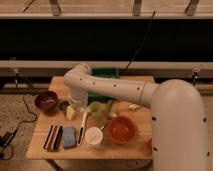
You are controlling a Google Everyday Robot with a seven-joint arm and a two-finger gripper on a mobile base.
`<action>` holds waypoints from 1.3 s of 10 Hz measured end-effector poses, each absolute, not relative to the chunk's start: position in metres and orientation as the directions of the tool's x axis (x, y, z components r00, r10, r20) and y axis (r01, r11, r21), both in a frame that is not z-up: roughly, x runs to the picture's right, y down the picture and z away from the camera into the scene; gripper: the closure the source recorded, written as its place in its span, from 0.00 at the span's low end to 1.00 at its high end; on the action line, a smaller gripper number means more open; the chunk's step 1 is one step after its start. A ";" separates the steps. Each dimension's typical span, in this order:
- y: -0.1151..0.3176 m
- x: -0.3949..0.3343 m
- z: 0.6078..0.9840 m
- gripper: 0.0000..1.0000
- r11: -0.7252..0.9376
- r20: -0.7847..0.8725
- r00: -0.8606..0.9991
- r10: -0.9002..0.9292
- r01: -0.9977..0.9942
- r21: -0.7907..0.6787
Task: Place sponge in red bowl
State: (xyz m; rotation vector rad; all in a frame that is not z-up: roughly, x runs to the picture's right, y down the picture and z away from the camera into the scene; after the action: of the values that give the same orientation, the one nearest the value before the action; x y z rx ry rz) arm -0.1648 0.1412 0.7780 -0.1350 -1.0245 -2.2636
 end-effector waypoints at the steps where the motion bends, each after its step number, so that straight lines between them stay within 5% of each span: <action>1: 0.147 -0.174 0.773 0.32 -0.503 0.332 -0.799 -0.502 0.582 0.639; 13: 0.196 -0.199 0.792 0.32 -0.544 0.363 -0.826 -0.431 0.559 0.626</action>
State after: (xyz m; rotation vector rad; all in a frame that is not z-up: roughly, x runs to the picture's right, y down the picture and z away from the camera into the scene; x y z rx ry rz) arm -0.1990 0.1959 0.7921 -0.2224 -1.0306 -2.3415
